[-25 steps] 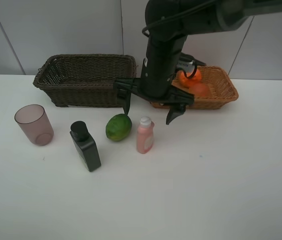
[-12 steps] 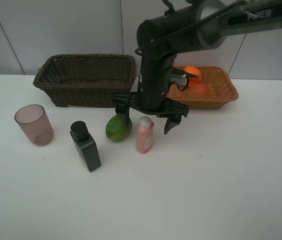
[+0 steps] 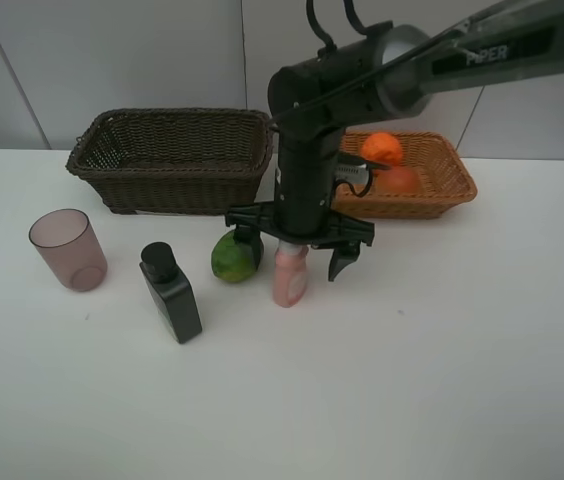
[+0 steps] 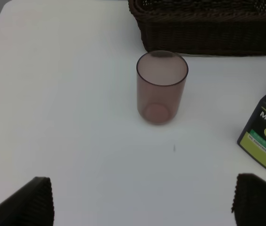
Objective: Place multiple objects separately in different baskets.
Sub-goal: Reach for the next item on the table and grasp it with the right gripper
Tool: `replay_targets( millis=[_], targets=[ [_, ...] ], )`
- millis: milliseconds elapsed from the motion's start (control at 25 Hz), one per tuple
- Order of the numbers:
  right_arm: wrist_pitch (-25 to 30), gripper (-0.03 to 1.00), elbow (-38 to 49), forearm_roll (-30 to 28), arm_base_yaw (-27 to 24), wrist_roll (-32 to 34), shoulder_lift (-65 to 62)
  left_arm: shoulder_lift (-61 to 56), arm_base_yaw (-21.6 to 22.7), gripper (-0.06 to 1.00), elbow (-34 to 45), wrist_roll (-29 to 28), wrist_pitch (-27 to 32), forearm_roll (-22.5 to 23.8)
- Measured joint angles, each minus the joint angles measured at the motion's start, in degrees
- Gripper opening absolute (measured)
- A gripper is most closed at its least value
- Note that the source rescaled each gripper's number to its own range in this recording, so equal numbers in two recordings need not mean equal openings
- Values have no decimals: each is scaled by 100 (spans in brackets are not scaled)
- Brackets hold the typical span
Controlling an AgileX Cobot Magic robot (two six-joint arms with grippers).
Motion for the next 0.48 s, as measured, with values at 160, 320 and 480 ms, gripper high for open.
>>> replay_targets(
  millis=[160,320,480],
  targets=[
    [-6,60,0,12,0,-28,0,0,0,98,0,0,0,0],
    [6,1,0,42,0,-40,0,0,0,98,0,0,0,0],
    [0,1,0,61,0,-43,0,0,0,98,0,0,0,0]
  ],
)
